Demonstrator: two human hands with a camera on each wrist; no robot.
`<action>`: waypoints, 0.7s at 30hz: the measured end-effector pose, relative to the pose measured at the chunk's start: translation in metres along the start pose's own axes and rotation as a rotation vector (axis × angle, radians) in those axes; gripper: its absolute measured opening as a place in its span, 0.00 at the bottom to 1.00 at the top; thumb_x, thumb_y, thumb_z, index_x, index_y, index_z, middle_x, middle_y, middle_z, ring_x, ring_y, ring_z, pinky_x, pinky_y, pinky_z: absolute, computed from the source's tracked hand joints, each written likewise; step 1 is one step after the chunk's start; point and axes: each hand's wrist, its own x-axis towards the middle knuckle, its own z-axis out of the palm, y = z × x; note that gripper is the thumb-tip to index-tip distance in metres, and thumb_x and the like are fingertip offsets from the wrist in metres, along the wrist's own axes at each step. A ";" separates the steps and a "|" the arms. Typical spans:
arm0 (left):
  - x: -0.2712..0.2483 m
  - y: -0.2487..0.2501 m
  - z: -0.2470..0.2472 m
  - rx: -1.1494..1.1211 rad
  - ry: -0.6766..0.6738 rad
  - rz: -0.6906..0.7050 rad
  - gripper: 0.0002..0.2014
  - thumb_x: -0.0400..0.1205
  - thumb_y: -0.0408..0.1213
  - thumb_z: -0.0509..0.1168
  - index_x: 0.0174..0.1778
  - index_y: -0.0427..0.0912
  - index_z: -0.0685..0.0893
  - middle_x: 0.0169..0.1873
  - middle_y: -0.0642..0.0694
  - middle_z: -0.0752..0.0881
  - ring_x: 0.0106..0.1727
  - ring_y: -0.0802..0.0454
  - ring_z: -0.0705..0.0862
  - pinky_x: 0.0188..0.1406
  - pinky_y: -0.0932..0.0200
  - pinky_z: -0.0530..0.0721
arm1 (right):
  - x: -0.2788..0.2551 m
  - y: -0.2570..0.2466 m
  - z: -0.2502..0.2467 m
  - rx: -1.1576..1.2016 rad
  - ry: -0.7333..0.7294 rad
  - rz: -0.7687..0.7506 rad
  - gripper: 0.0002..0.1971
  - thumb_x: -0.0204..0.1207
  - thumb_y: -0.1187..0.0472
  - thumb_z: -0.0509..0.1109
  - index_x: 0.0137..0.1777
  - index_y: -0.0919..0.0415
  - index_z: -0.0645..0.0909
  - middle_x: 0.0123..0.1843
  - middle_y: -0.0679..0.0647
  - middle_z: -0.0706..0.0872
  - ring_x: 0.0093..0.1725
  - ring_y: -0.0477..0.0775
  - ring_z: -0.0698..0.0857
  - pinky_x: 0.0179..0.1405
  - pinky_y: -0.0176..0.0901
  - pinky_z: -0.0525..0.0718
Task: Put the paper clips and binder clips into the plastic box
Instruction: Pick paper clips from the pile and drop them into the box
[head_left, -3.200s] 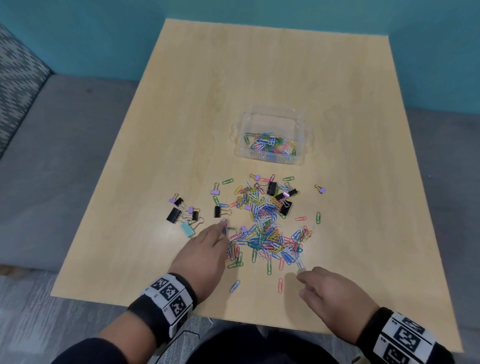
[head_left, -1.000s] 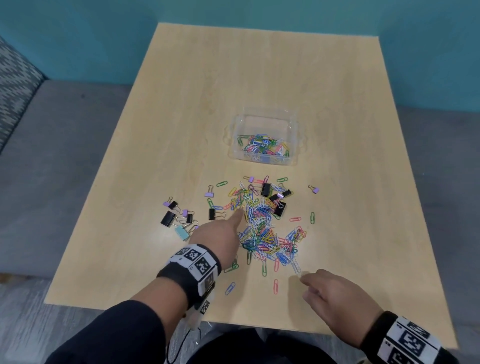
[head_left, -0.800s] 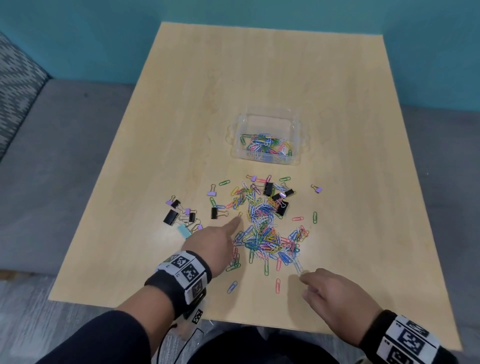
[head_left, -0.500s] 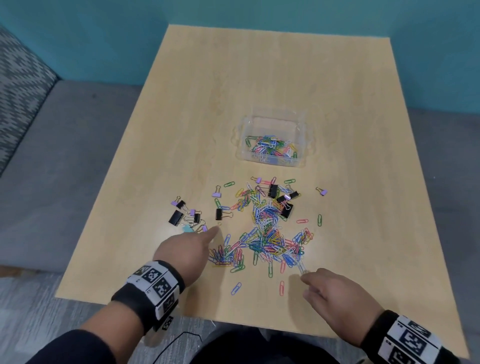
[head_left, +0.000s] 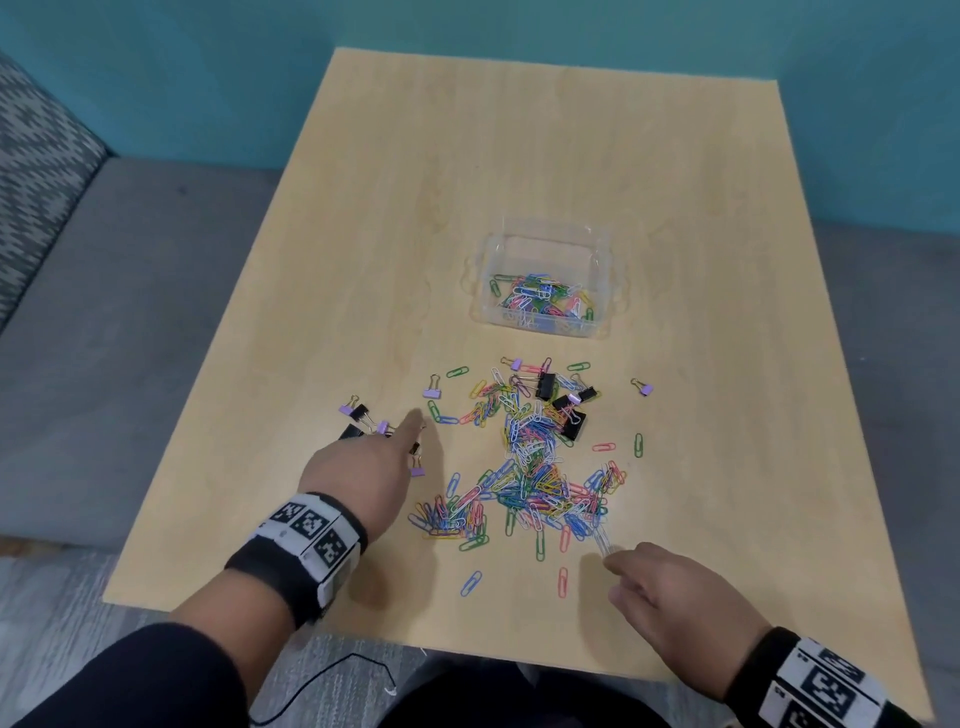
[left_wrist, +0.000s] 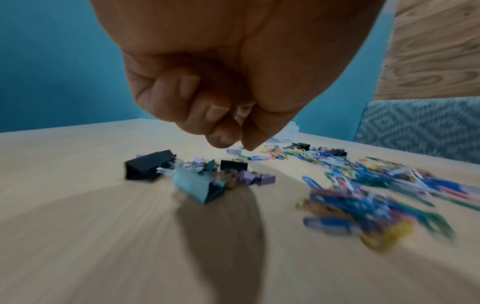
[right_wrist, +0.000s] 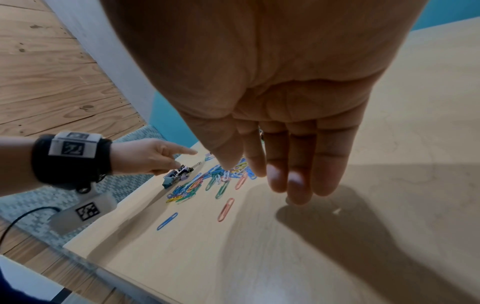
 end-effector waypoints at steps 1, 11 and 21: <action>0.007 0.003 -0.004 -0.021 -0.003 0.008 0.37 0.78 0.32 0.53 0.80 0.58 0.45 0.34 0.51 0.80 0.32 0.46 0.77 0.25 0.57 0.72 | 0.000 0.000 0.000 -0.008 -0.002 -0.002 0.13 0.82 0.51 0.59 0.63 0.49 0.77 0.46 0.45 0.77 0.43 0.43 0.73 0.48 0.41 0.73; 0.024 -0.013 -0.006 -0.277 0.033 -0.148 0.31 0.79 0.30 0.54 0.78 0.59 0.62 0.31 0.52 0.77 0.45 0.43 0.82 0.37 0.56 0.75 | 0.002 0.004 -0.002 -0.009 0.000 -0.022 0.12 0.81 0.49 0.58 0.60 0.48 0.77 0.45 0.45 0.77 0.45 0.47 0.79 0.47 0.42 0.75; 0.003 0.034 0.019 -0.345 0.231 0.222 0.27 0.85 0.45 0.54 0.80 0.38 0.61 0.79 0.34 0.60 0.79 0.37 0.59 0.78 0.45 0.62 | 0.009 0.004 -0.002 -0.025 -0.018 -0.031 0.15 0.81 0.50 0.58 0.65 0.48 0.76 0.49 0.46 0.78 0.46 0.46 0.78 0.50 0.41 0.74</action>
